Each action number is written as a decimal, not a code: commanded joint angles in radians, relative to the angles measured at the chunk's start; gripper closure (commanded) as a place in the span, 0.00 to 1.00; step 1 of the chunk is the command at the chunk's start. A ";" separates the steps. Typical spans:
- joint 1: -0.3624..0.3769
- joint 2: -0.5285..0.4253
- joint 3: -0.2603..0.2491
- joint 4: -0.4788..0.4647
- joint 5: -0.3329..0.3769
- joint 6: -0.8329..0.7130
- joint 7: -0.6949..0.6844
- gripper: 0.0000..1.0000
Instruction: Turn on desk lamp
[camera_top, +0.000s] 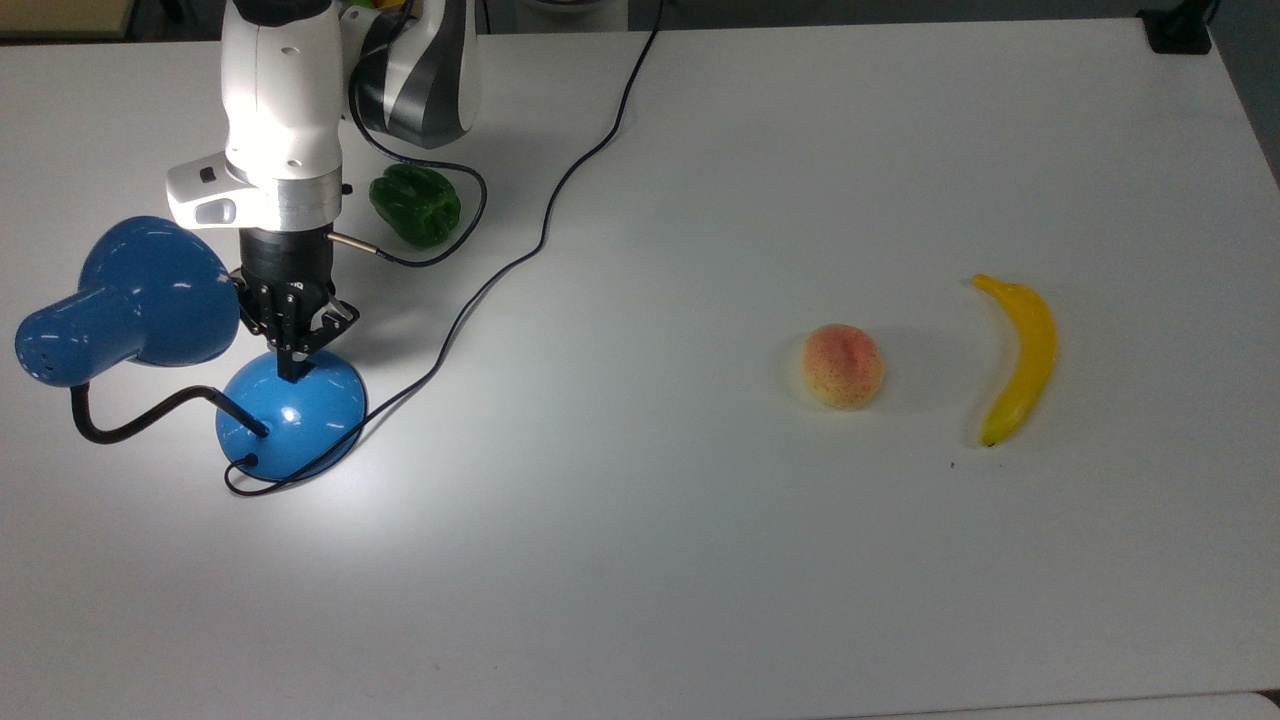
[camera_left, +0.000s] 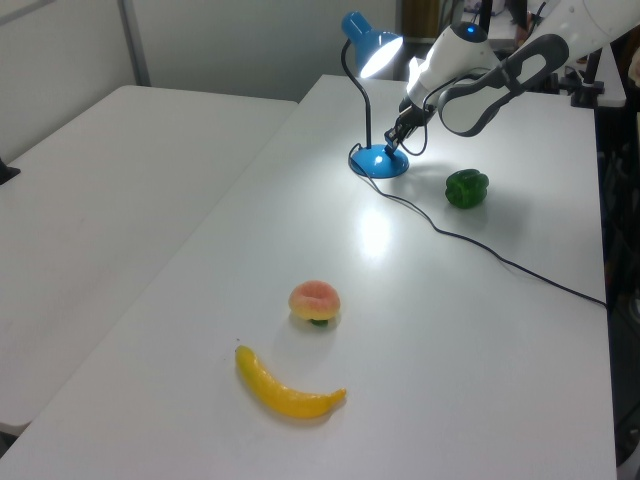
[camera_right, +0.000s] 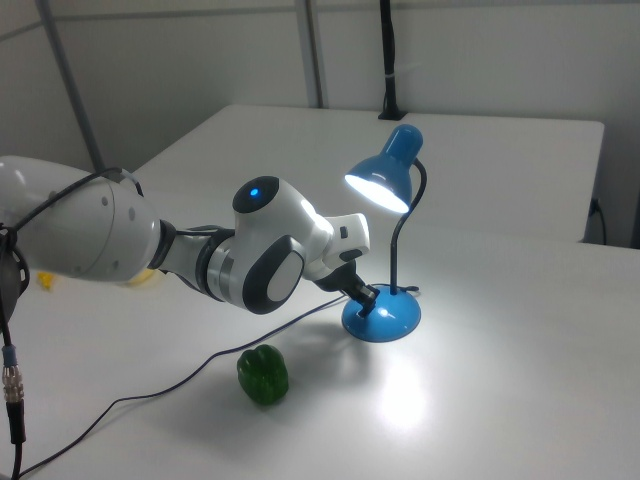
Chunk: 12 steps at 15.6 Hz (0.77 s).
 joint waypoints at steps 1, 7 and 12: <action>0.001 -0.038 -0.001 -0.005 -0.021 -0.080 0.015 1.00; 0.053 -0.174 0.007 0.007 -0.020 -0.481 0.018 1.00; 0.149 -0.277 0.007 0.031 -0.021 -0.729 0.006 1.00</action>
